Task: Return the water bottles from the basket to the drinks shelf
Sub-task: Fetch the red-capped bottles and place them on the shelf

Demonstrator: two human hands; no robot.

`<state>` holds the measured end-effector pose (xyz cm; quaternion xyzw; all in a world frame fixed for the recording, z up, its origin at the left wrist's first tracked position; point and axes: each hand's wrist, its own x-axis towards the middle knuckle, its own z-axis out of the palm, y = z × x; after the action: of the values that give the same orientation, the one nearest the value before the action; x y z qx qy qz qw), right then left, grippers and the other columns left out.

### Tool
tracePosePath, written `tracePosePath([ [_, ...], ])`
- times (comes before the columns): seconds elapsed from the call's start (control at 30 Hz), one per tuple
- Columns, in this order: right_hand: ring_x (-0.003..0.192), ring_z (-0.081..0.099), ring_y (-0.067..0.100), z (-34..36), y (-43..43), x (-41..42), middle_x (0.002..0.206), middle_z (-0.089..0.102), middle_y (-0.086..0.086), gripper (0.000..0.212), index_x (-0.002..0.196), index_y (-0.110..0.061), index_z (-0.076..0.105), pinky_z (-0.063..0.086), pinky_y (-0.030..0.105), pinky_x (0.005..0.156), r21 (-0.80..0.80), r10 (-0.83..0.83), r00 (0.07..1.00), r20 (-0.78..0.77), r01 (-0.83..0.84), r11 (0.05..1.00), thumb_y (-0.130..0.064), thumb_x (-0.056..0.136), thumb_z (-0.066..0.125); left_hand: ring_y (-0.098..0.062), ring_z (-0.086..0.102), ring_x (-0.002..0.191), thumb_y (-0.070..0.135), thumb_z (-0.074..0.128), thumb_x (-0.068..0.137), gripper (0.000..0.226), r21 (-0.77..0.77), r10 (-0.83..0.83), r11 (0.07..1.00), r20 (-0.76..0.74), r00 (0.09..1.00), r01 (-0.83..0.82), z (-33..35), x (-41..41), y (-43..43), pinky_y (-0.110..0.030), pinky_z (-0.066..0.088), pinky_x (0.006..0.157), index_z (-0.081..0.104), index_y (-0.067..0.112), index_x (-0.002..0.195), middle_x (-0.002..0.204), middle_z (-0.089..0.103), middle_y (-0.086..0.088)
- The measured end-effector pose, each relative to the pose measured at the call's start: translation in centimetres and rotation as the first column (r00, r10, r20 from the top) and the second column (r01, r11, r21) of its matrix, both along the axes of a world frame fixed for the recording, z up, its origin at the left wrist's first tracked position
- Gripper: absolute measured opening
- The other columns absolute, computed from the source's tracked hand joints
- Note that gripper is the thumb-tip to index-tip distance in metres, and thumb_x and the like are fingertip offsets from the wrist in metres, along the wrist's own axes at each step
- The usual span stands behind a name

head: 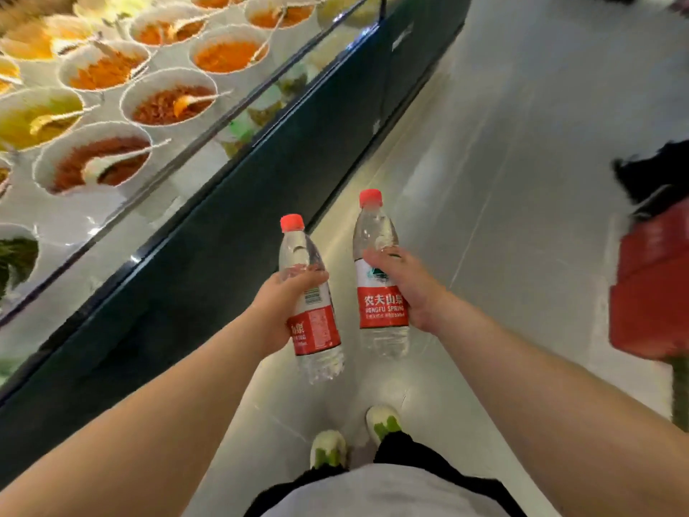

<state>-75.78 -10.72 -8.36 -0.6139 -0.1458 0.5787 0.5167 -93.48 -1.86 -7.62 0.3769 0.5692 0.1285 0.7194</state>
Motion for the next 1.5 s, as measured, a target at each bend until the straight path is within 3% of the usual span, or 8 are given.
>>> tracePosePath([
  [0.1,0.074,0.071,0.028,1.5,-4.1,2.5,0.089,0.073,0.011,0.063,0.109,-0.017,0.06,0.056,0.041,0.068,0.043,-0.199,0.98,-0.012,0.2,0.979,-0.042,0.055,0.082,-0.025,0.074,0.07,0.022,0.079,0.074,0.035,0.007,-0.163,0.987,0.05,0.985,0.162,0.9,3.9,-0.8,-0.038,0.058,0.053,0.056,0.023,0.1,0.077,0.075,-0.007],
  [0.3,0.066,0.071,0.023,3.7,-14.3,8.7,0.076,0.074,0.005,0.038,0.099,-0.019,0.06,0.055,0.032,0.057,0.092,-0.529,0.845,0.072,0.523,0.848,-0.033,0.069,0.08,-0.025,0.073,0.065,0.018,0.076,0.077,0.032,0.067,-0.476,0.88,0.119,0.871,0.471,2.7,14.4,-5.5,-0.037,0.057,0.051,0.056,0.016,0.102,0.073,0.075,-0.008],
  [0.57,0.076,0.072,0.027,5.9,-29.3,20.3,0.092,0.073,0.01,0.056,0.108,-0.016,0.06,0.056,0.034,0.063,0.15,-0.782,0.578,0.233,0.773,0.616,-0.035,0.061,0.084,-0.025,0.067,0.067,0.009,0.065,0.083,0.022,0.159,-0.727,0.686,0.187,0.66,0.71,4.5,32.4,-17.0,-0.038,0.06,0.061,0.057,0.014,0.102,0.081,0.065,-0.011],
  [0.67,0.073,0.072,0.025,7.2,-34.8,25.4,0.087,0.073,0.007,0.048,0.101,-0.019,0.062,0.056,0.033,0.06,0.176,-0.821,0.482,0.305,0.819,0.546,-0.035,0.062,0.084,-0.026,0.066,0.07,0.01,0.069,0.081,0.022,0.209,-0.752,0.658,0.237,0.615,0.723,5.3,39.1,-21.7,-0.041,0.058,0.07,0.059,0.017,0.1,0.082,0.066,-0.011],
  [1.03,0.065,0.071,0.023,14.8,-47.4,43.0,0.082,0.072,0.007,0.057,0.106,-0.016,0.061,0.055,0.032,0.055,0.382,-0.928,0.089,0.362,0.894,0.235,-0.044,0.06,0.08,-0.02,0.071,0.065,0.019,0.077,0.078,0.021,0.406,-0.841,0.511,0.421,0.341,0.758,11.7,62.5,-34.9,-0.034,0.057,0.057,0.067,0.018,0.096,0.076,0.074,-0.005],
  [1.17,0.065,0.069,0.026,18.0,-50.3,50.3,0.083,0.071,0.01,0.049,0.106,-0.015,0.059,0.057,0.039,0.06,0.465,-0.94,-0.039,0.34,0.876,0.132,-0.038,0.067,0.078,-0.023,0.069,0.069,0.021,0.079,0.076,0.028,0.484,-0.866,0.435,0.455,0.206,0.759,14.5,72.5,-38.4,-0.04,0.058,0.066,0.068,0.016,0.101,0.081,0.071,-0.008],
  [1.4,0.047,0.064,0.018,24.2,-54.4,61.2,0.079,0.06,0.01,0.035,0.104,-0.01,0.049,0.05,0.028,0.045,0.541,-0.923,-0.313,0.223,0.828,-0.15,-0.014,0.076,0.068,-0.021,0.072,0.073,0.029,0.085,0.061,0.04,0.596,-0.868,0.307,0.494,-0.038,0.742,20.8,88.2,-44.7,-0.034,0.056,0.062,0.07,0.023,0.097,0.082,0.075,-0.002],
  [1.5,0.063,0.065,0.021,26.1,-56.7,64.8,0.081,0.063,0.008,0.029,0.1,-0.013,0.053,0.052,0.029,0.055,0.585,-0.884,-0.408,0.23,0.784,-0.21,-0.011,0.075,0.068,-0.025,0.073,0.082,0.033,0.086,0.06,0.046,0.656,-0.87,0.246,0.474,-0.136,0.713,23.0,92.9,-47.7,-0.038,0.057,0.07,0.069,0.023,0.102,0.092,0.076,-0.006],
])
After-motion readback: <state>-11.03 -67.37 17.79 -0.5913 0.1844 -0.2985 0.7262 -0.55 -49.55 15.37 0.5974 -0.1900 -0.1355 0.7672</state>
